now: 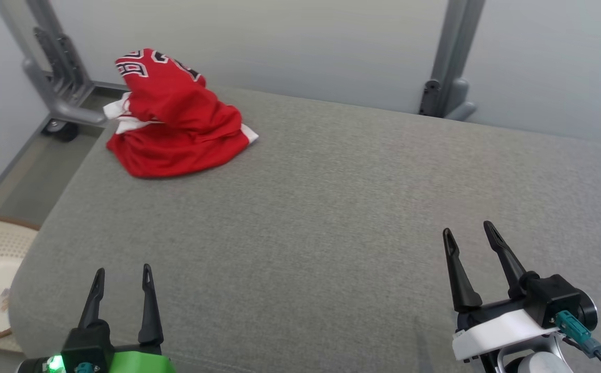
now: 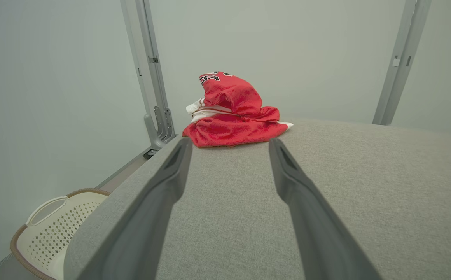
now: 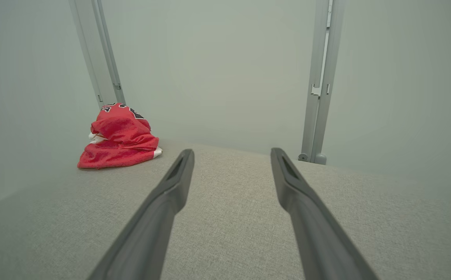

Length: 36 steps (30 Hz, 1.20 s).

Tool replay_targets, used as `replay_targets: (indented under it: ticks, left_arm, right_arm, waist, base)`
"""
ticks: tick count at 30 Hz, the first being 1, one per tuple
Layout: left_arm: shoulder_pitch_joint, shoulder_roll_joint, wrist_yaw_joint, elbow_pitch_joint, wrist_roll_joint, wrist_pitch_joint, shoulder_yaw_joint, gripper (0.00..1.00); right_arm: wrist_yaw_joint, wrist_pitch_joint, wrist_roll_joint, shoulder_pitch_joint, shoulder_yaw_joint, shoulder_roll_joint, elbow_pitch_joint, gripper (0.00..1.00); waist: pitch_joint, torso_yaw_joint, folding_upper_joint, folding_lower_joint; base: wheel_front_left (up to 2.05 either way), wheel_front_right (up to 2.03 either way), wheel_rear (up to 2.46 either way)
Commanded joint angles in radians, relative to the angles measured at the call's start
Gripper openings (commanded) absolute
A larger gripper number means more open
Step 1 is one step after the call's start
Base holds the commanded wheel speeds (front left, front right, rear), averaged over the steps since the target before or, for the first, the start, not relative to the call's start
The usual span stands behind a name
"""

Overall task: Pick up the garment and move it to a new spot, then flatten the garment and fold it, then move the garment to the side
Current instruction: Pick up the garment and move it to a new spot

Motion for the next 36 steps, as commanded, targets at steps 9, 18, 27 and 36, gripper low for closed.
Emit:
replay_targets:
  ticks: [9, 18, 27, 36]
  left_arm:
    - [0.046, 0.010, 0.014, -0.043, -0.017, 0.000, 0.073, 1.00]
    - [0.050, 0.004, 0.001, -0.041, -0.013, 0.000, 0.093, 1.00]
    - [0.010, 0.027, -0.004, -0.047, -0.014, 0.000, 0.096, 1.00]
    - [-0.282, 0.120, -0.035, -0.015, -0.026, 0.000, 0.135, 1.00]
  right_arm:
    - [0.000, -0.004, 0.008, -0.029, 0.059, -0.003, 0.019, 1.00]
    - [0.000, -0.003, 0.009, -0.035, 0.061, -0.003, 0.029, 1.00]
    - [0.000, -0.004, 0.001, 0.007, 0.030, -0.002, 0.010, 1.00]
    - [0.000, -0.003, -0.064, -0.054, 0.009, -0.004, -0.025, 1.00]
  waist:
    - [-0.012, 0.207, 0.0069, 0.0000]
    - [-0.012, 0.206, 0.0069, 0.0000]
    - [-0.006, 0.188, 0.0069, 0.0000]
    - [0.158, 0.098, 0.0069, 0.0000]
  base:
    - [0.00, 0.00, 0.00]
    - [0.00, 0.00, 0.00]
    - [0.00, 0.00, 0.00]
    - [0.00, 0.00, 0.00]
